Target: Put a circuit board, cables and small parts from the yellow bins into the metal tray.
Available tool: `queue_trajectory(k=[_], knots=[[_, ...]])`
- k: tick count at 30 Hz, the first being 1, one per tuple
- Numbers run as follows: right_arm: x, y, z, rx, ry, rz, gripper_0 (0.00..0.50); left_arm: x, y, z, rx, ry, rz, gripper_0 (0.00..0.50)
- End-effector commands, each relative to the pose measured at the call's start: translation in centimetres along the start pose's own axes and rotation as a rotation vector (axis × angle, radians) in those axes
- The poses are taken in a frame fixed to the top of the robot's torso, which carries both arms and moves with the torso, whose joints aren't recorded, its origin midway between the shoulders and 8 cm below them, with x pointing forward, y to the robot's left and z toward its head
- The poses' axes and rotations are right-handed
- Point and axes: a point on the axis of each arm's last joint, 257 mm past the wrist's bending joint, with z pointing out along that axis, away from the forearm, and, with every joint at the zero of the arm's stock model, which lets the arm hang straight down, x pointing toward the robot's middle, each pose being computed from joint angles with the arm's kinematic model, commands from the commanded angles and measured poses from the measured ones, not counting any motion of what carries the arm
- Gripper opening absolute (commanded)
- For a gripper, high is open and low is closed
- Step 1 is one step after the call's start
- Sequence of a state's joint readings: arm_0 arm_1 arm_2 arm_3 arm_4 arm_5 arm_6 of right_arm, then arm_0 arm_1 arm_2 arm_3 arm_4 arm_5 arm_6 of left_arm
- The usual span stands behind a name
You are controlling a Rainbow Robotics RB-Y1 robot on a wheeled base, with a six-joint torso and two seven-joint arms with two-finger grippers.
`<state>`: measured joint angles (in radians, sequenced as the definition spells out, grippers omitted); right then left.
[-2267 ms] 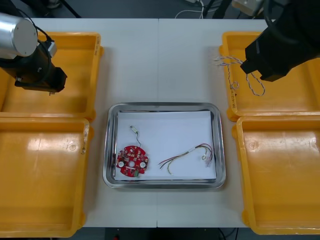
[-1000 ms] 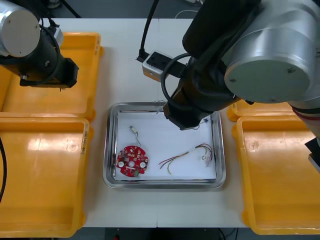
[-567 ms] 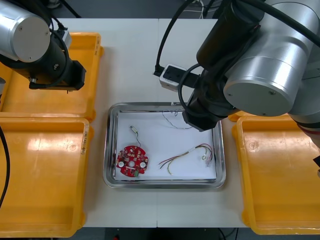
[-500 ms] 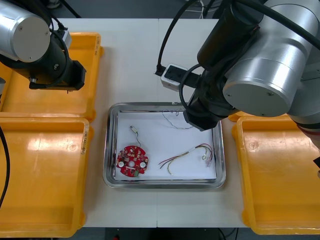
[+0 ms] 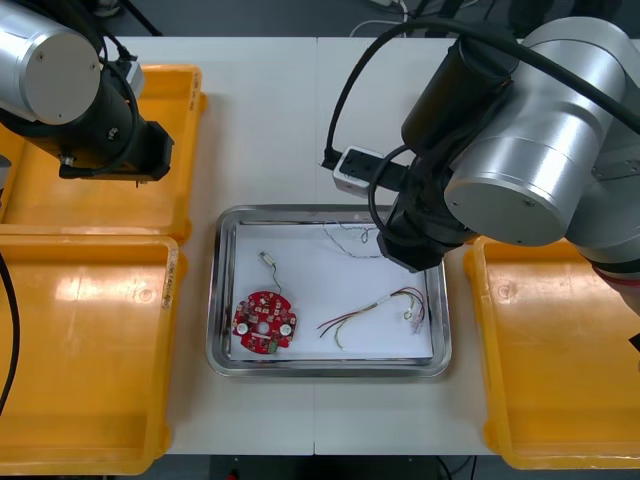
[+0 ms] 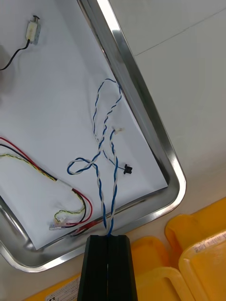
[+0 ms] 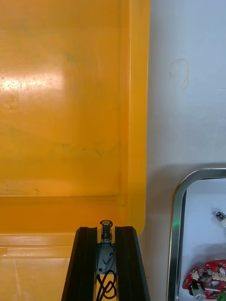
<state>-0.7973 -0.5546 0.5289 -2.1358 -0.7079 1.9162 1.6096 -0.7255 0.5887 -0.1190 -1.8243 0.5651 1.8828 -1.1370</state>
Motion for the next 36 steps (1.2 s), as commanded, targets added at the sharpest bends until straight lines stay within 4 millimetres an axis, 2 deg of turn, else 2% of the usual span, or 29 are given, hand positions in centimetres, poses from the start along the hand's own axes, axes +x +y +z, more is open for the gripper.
queue_trajectory(k=[1, 15, 25, 36], knots=[[2.0, -0.2, 1.6, -0.013, 0.072, -0.053, 0.0, -0.3, -1.9, -0.6, 0.035, -0.03, -0.001, 0.0], [2.8, -0.4, 4.9, -0.025, 0.159, -0.037, 0.0, -0.4, -2.0, -0.6, 0.042, -0.034, -0.007, 0.0], [0.6, -0.6, 6.9, -0.035, 0.096, 0.003, 0.0, -0.4, -2.1, -0.5, 0.046, -0.032, -0.01, 0.0], [0.3, -0.7, 8.0, -0.01, 0.098, 0.006, 0.0, -0.4, -2.1, -0.6, 0.044, -0.032, -0.01, 0.0]])
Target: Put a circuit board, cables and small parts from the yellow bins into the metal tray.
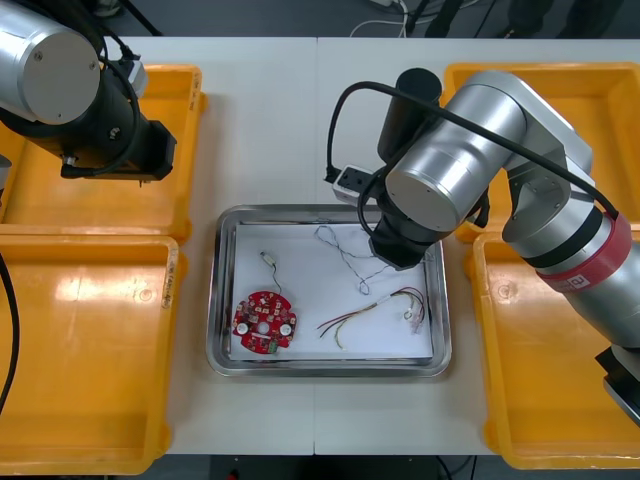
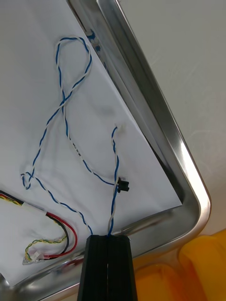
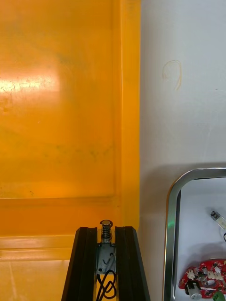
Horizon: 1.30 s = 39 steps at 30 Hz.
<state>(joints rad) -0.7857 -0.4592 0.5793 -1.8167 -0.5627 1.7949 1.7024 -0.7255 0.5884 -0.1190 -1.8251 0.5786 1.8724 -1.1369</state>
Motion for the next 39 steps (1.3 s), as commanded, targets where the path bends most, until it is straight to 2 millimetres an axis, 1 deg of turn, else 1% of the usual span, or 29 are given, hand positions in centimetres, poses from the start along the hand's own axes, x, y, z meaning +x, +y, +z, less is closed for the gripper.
queue_trajectory(k=[1, 3, 4, 5, 8, 10, 11, 12, 13, 20, 24, 30, 35, 39], knots=[[-0.8, 1.1, 0.5, 0.006, -0.014, -0.062, 0.0, -0.3, -1.6, -0.5, 0.028, -0.027, -0.014, 0.0], [-0.7, 1.1, 0.6, 0.009, -0.01, -0.068, 0.0, -0.3, -1.6, -0.5, 0.028, -0.027, -0.014, 0.0], [-0.7, 1.2, 0.6, 0.009, -0.009, -0.069, 0.009, -0.3, -1.7, -0.5, 0.029, -0.027, -0.014, 0.0], [-0.7, 1.2, 0.6, 0.01, -0.009, -0.069, 0.038, -0.3, -1.6, -0.5, 0.028, -0.027, -0.014, 0.0], [-0.6, 1.3, 0.7, 0.011, -0.004, -0.074, 0.201, -0.2, -1.6, -0.5, 0.027, -0.026, -0.015, 0.0], [-0.7, 1.3, 0.7, 0.01, -0.005, -0.074, 0.38, -0.2, -1.6, -0.5, 0.027, -0.026, -0.015, 0.001], [-0.7, 1.3, 0.7, 0.01, -0.005, -0.074, 0.423, -0.2, -1.6, -0.5, 0.027, -0.026, -0.015, 0.0], [-0.6, 1.3, 0.7, 0.011, -0.003, -0.074, 0.49, -0.2, -1.6, -0.5, 0.027, -0.026, -0.015, 0.0], [-0.6, 1.3, 0.7, 0.012, -0.003, -0.074, 0.5, -0.2, -1.7, -0.5, 0.029, -0.026, -0.014, 0.0], [-0.3, 1.2, 0.7, 0.012, 0.012, -0.069, 0.5, -0.2, -1.6, -0.5, 0.027, -0.026, -0.015, 0.0], [0.2, 0.9, 0.0, 0.014, 0.027, -0.061, 0.5, -0.2, -1.6, -0.4, 0.027, -0.025, -0.013, 0.0], [1.0, 0.2, -1.9, 0.024, 0.053, -0.049, 0.5, -0.1, -1.8, -0.4, 0.031, -0.024, -0.017, 0.0], [-0.2, -0.8, -3.7, 0.024, -0.014, -0.012, 0.5, -0.1, -1.7, -0.4, 0.031, -0.023, -0.018, 0.0], [-0.9, -2.1, -5.4, 0.031, -0.07, 0.036, 0.5, -0.2, -1.7, -0.5, 0.031, -0.024, -0.019, 0.0]])
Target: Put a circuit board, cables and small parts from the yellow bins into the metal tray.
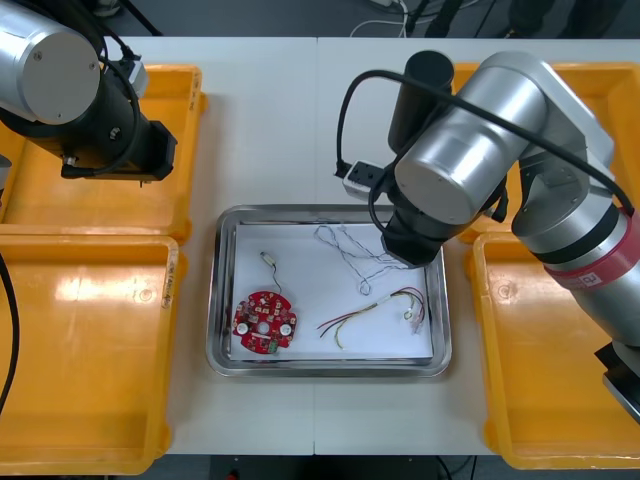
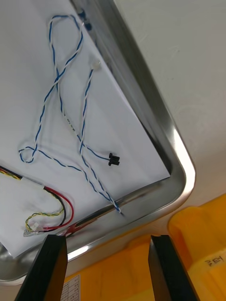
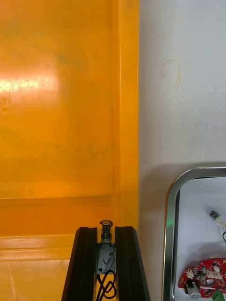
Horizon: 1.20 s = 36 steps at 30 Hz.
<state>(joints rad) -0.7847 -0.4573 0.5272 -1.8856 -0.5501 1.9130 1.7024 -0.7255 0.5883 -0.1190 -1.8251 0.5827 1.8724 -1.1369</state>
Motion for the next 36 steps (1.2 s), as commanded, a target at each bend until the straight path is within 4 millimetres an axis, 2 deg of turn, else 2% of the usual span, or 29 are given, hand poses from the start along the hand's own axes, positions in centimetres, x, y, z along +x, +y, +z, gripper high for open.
queue_trajectory(k=[1, 7, 16, 27, 36], knots=[[-2.4, -2.0, -3.7, 0.017, -0.123, 0.038, 0.5, -0.2, -1.7, -0.5, 0.028, -0.026, -0.018, 0.0], [-2.7, -4.7, -6.4, 0.046, -0.201, 0.11, 0.5, -0.1, -1.7, -0.4, 0.03, -0.024, -0.018, 0.0], [-0.8, -7.9, -9.2, 0.047, -0.255, 0.185, 0.5, -0.1, -1.8, -0.5, 0.033, -0.023, -0.019, 0.0], [3.9, -13.2, -12.6, 0.068, -0.287, 0.325, 0.5, -0.1, -1.8, -0.4, 0.035, -0.021, -0.018, 0.0], [9.0, -16.2, -13.5, 0.094, -0.275, 0.48, 0.5, 0.0, -2.1, -0.5, 0.043, -0.018, -0.023, 0.0]])
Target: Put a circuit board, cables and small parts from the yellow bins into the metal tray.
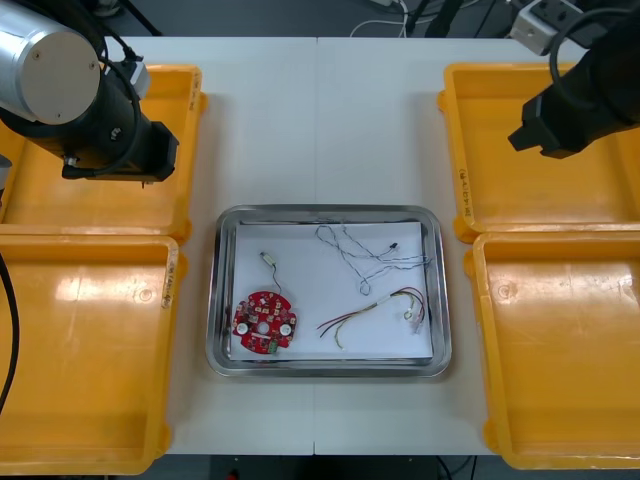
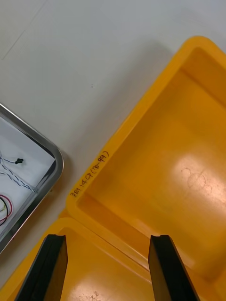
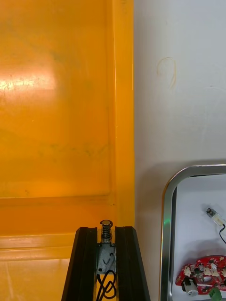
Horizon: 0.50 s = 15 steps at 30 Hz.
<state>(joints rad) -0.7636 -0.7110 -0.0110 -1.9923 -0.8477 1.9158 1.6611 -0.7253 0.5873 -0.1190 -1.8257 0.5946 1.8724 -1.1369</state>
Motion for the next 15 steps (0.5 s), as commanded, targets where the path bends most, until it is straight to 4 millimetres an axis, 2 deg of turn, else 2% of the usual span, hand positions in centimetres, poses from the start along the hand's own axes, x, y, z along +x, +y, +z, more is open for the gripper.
queue_trajectory(k=[1, 9, 15], knots=[[2.0, -3.6, -2.3, 0.061, -0.015, 0.119, 0.5, -0.1, -1.8, -0.4, 0.031, -0.02, -0.026, 0.0], [6.6, -7.0, -3.5, 0.095, 0.01, 0.272, 0.5, 0.3, -2.3, -0.1, 0.028, -0.01, -0.026, 0.0], [10.9, -7.9, -4.4, 0.081, 0.057, 0.413, 0.5, 0.8, -3.0, 0.3, 0.031, -0.001, -0.031, 0.0]])
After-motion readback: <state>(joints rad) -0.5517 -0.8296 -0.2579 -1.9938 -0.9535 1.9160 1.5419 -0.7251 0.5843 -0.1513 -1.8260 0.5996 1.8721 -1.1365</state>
